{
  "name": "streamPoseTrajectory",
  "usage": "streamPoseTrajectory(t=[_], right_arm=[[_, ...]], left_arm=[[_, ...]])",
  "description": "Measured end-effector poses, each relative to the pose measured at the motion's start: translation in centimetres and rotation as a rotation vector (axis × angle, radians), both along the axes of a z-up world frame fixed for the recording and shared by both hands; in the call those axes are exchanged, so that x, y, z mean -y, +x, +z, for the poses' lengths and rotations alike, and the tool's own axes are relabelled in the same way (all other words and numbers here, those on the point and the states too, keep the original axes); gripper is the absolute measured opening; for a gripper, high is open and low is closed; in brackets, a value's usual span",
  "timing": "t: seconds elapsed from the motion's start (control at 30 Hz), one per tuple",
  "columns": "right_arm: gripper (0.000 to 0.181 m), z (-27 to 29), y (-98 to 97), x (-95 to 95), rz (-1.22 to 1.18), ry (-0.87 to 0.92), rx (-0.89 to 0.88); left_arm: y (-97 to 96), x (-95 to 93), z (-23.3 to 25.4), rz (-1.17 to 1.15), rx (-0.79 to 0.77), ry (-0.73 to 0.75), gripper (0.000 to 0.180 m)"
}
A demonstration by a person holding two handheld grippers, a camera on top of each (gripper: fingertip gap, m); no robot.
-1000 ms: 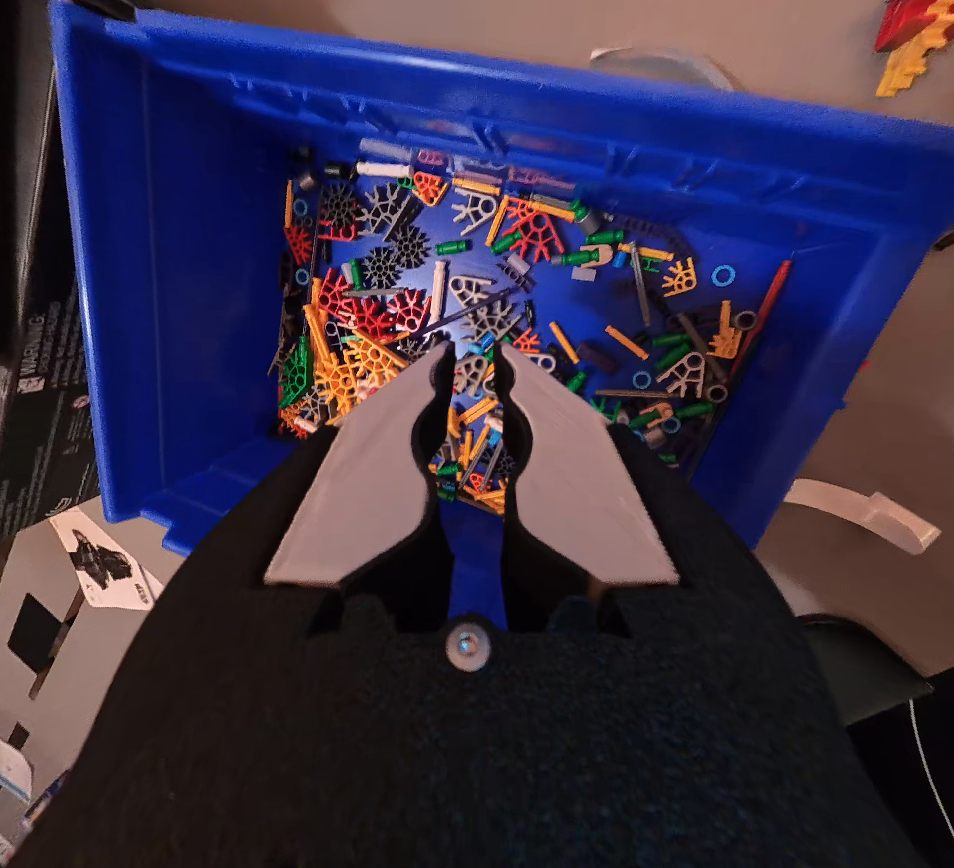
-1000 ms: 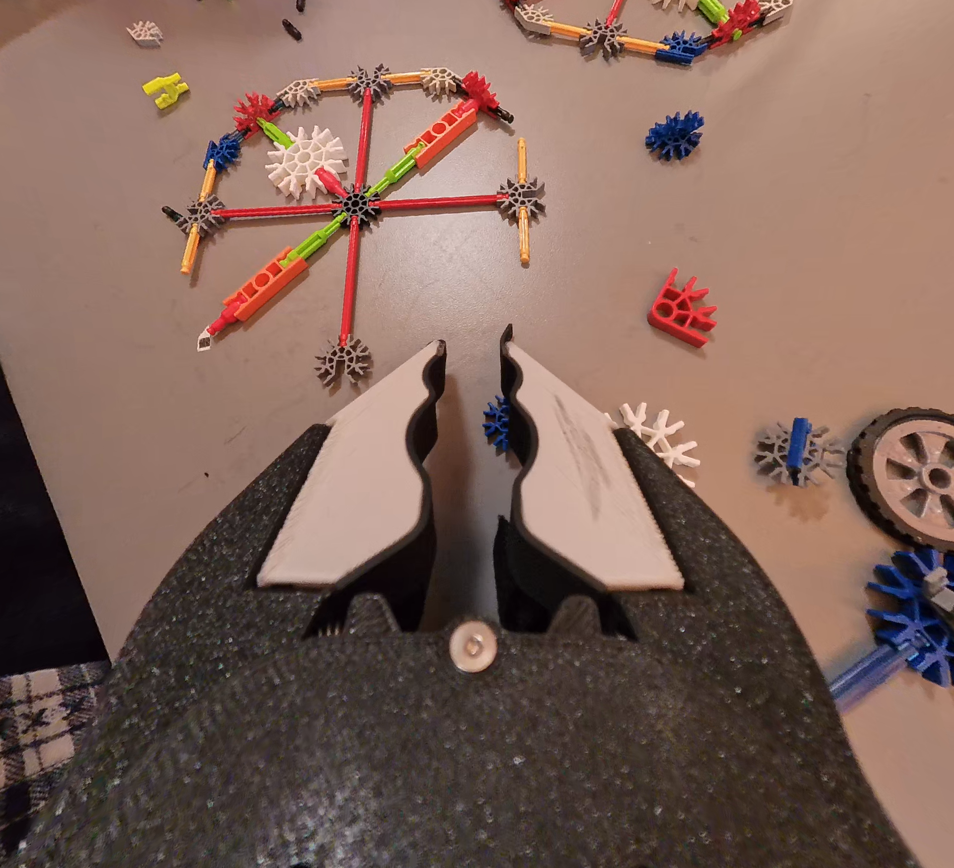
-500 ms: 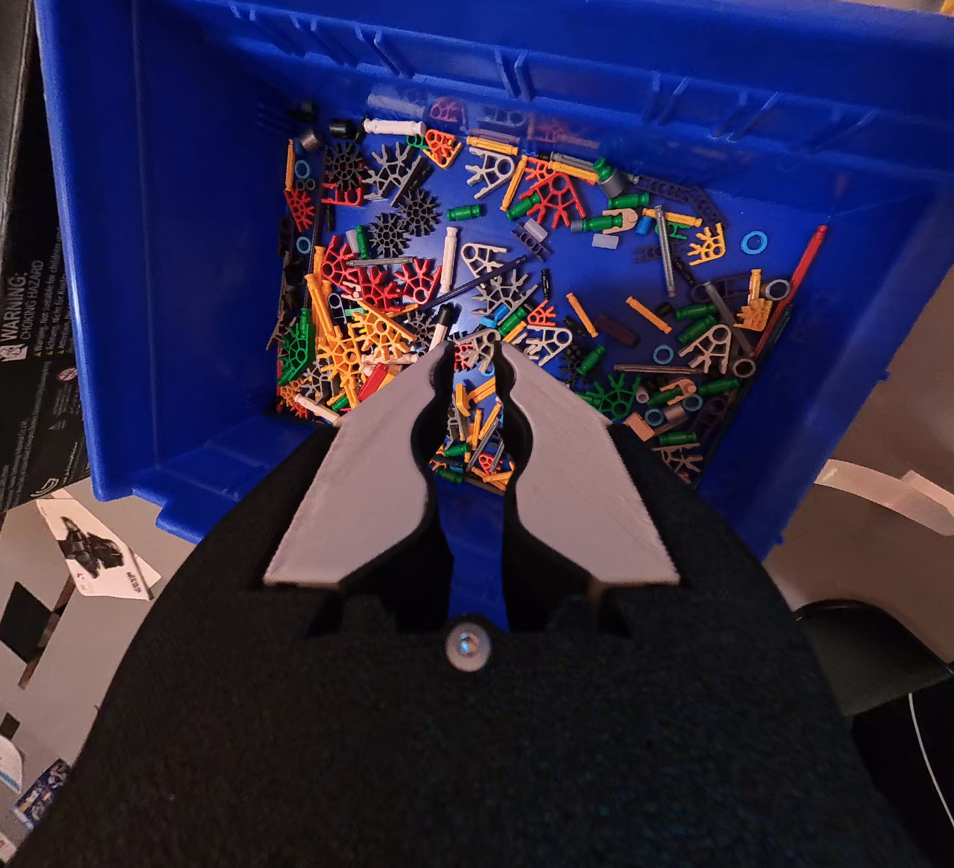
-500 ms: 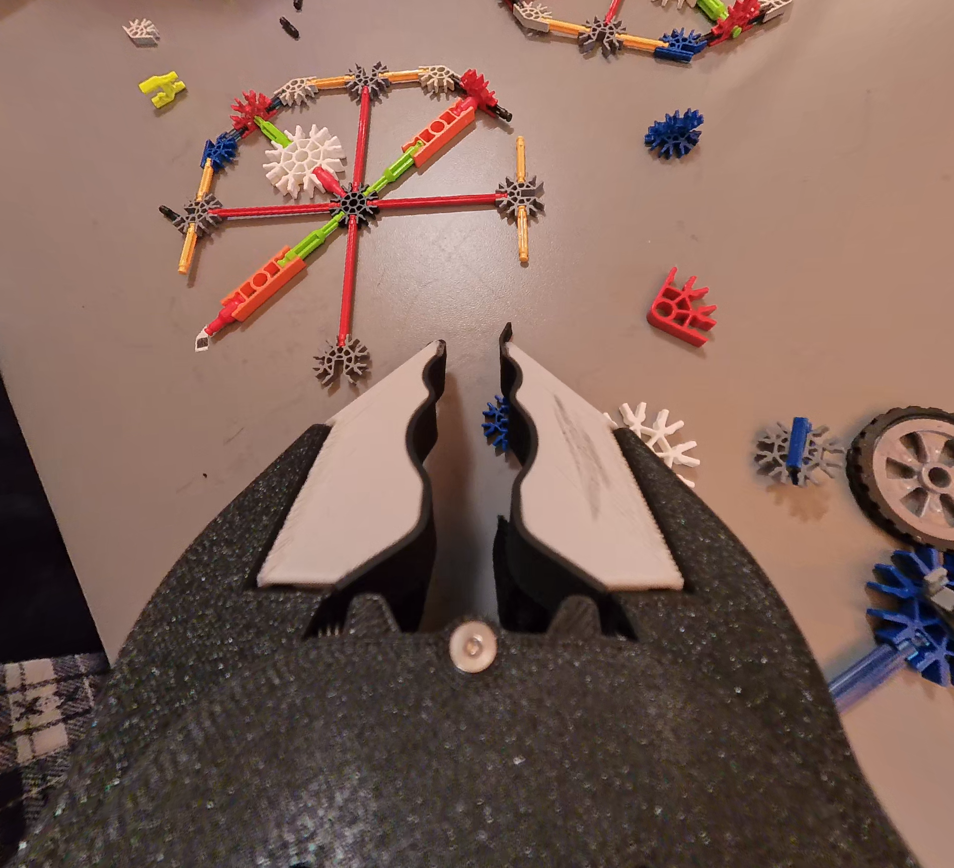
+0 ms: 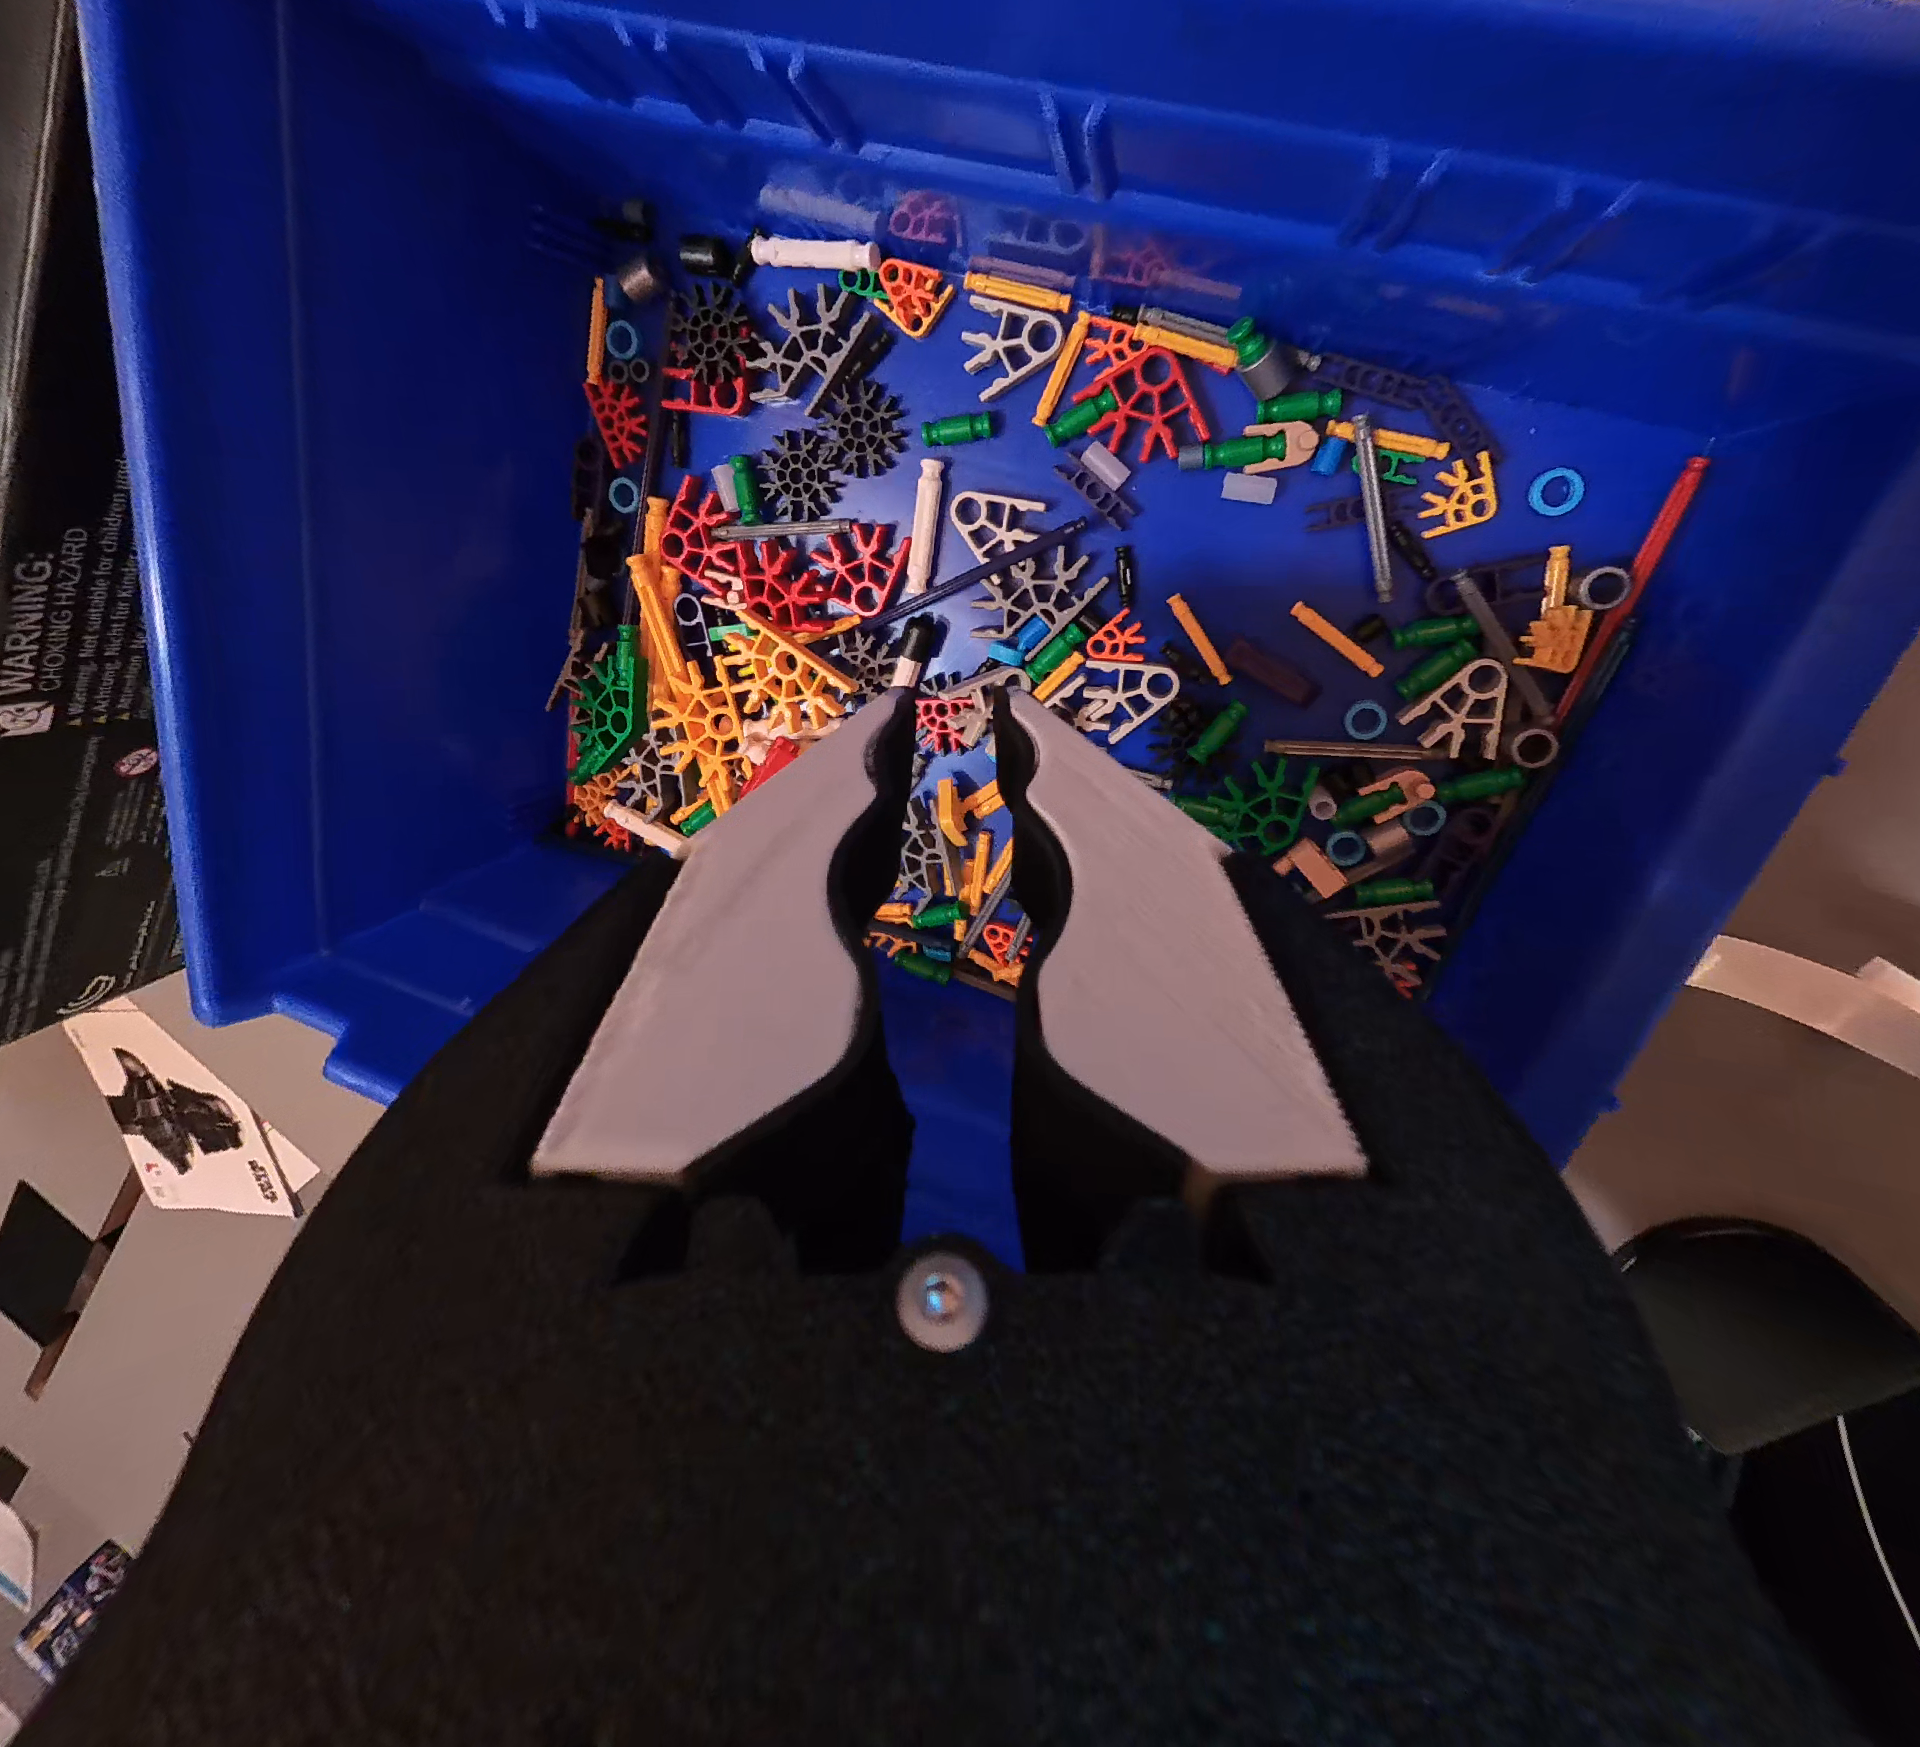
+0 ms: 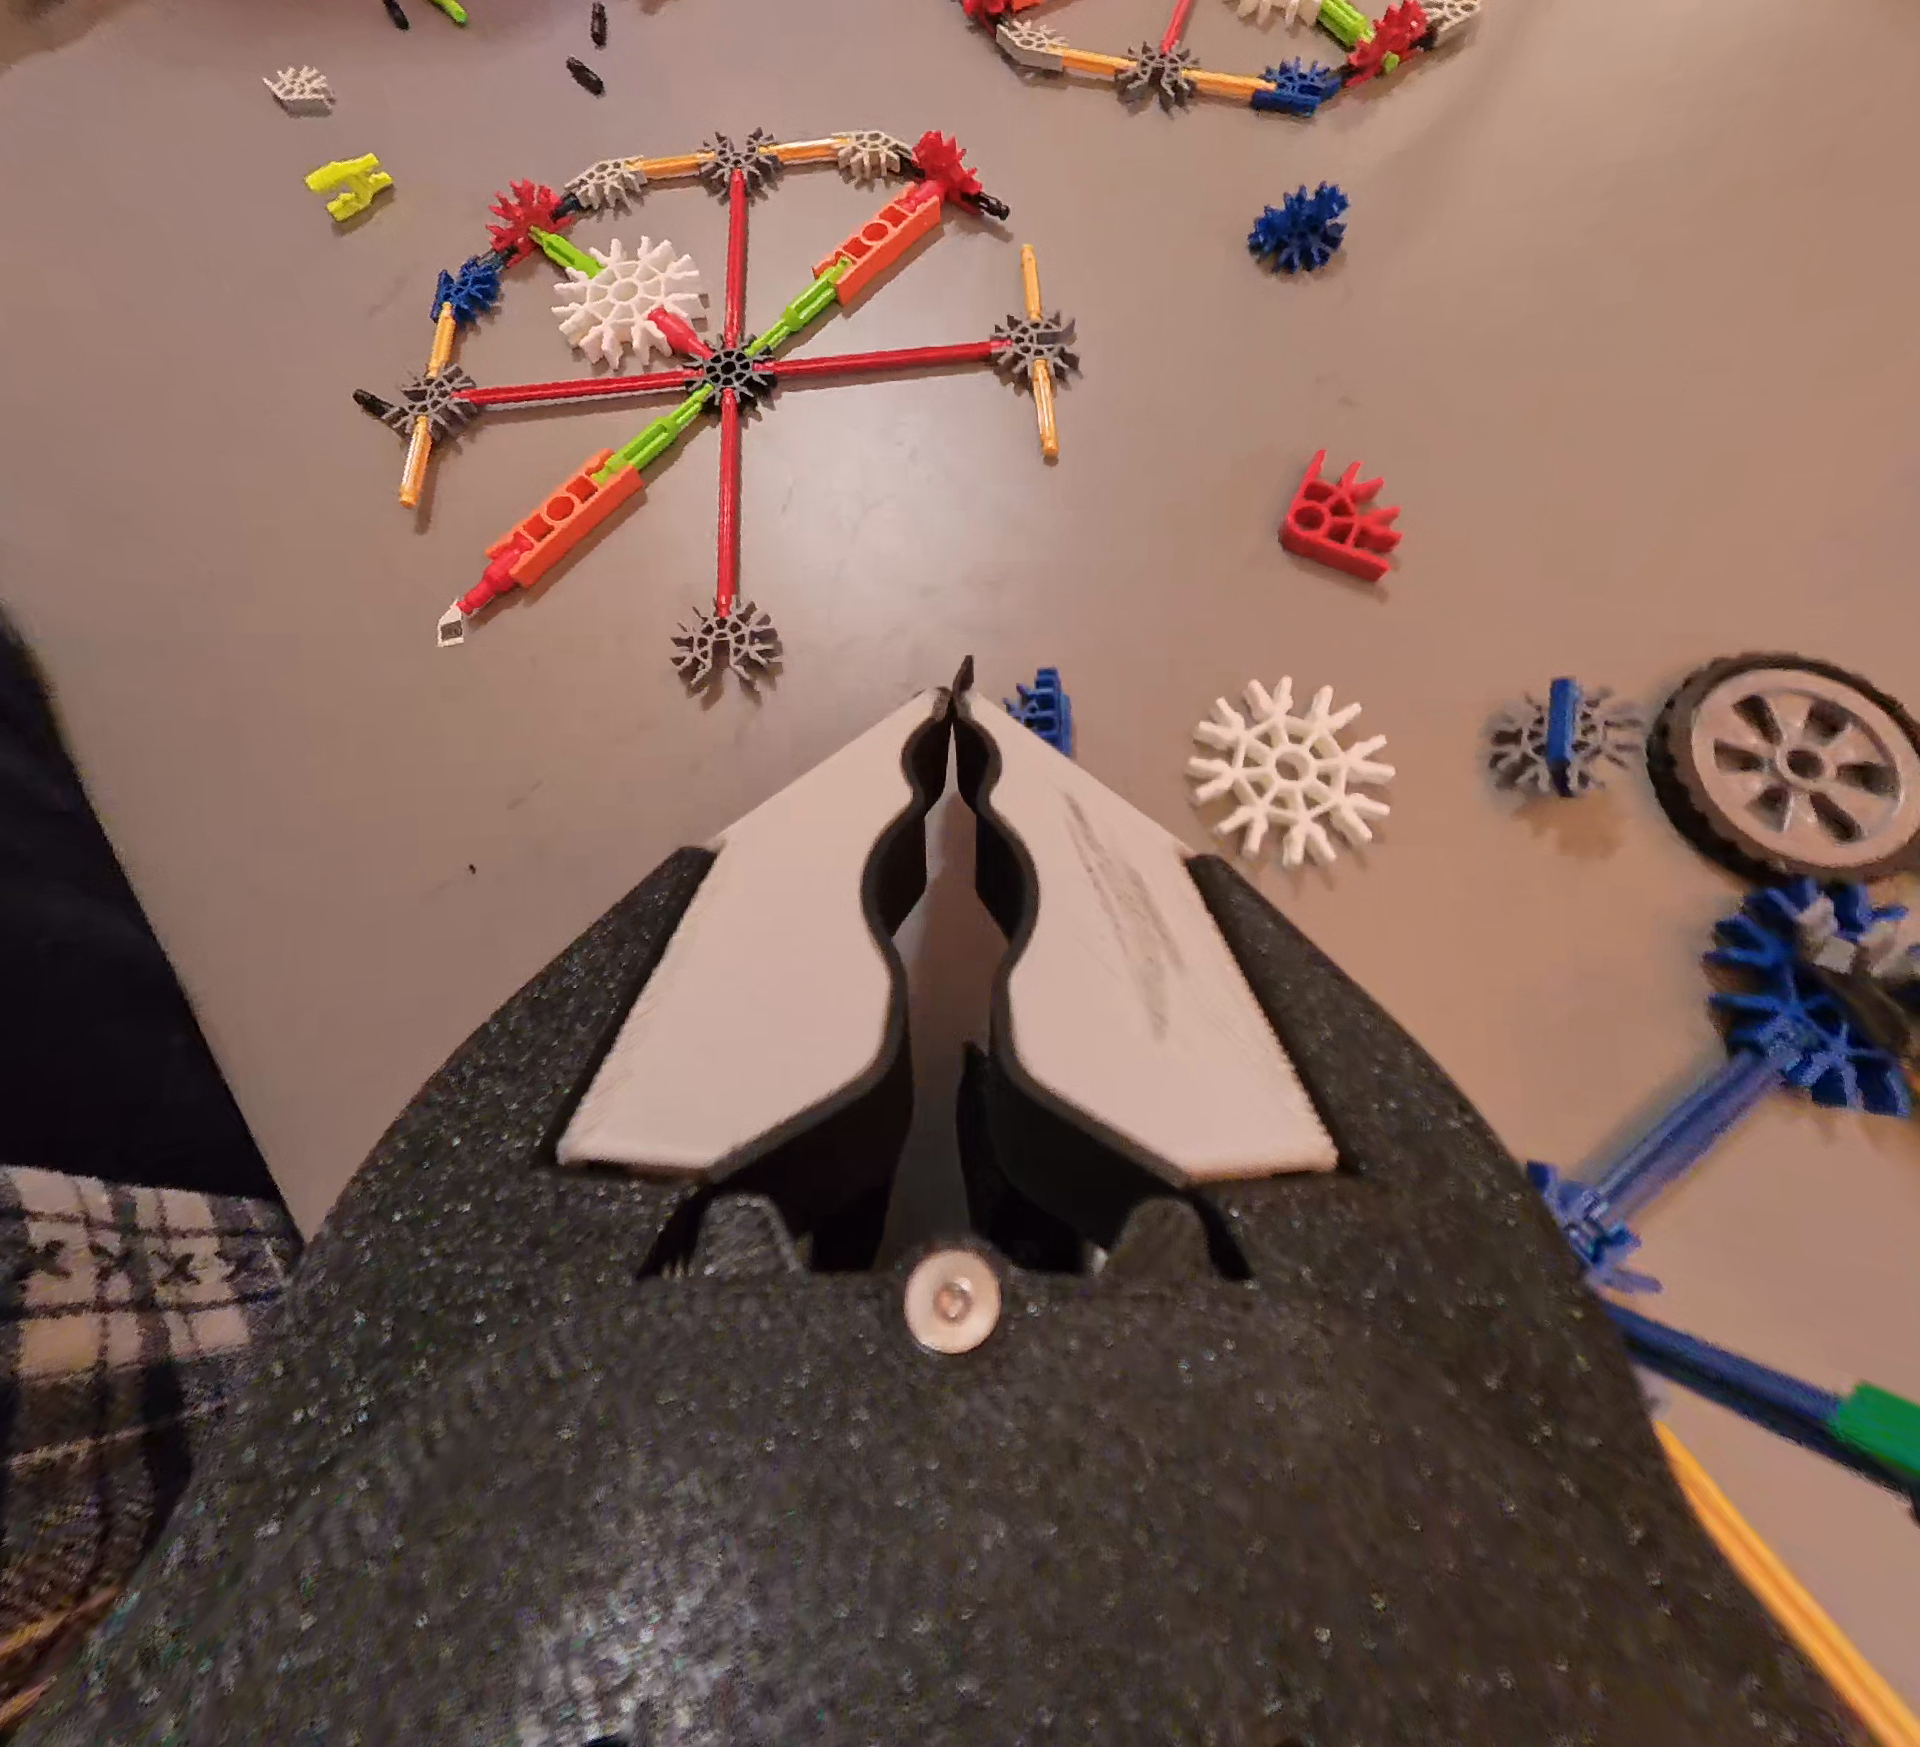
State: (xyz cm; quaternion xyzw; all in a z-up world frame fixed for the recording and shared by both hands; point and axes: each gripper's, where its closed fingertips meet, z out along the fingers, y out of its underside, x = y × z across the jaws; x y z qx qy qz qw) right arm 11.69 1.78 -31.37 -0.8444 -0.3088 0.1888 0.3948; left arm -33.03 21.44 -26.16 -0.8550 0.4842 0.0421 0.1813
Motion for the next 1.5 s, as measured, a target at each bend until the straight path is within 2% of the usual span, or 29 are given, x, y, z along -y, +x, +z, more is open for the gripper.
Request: streamPoseTrajectory(t=[0.17,1.2,1.5], right_arm=[[0.000,-0.3,0.2,-0.2,-0.006,-0.047,-0.027],[0.000,-0.5,0.5,0.3,0.003,-0.061,0.000],[0.000,-0.3,-1.4,3.4,0.241,-0.063,0.001]], left_arm=[[0.1,-0.4,-0.1,-0.004,-0.001,0.000,0.012],[-0.8,-0.1,-0.7,-0.007,-0.004,-0.029,0.013],[-1.6,0.0,-0.4,0.005,-0.009,-0.037,0.013]])
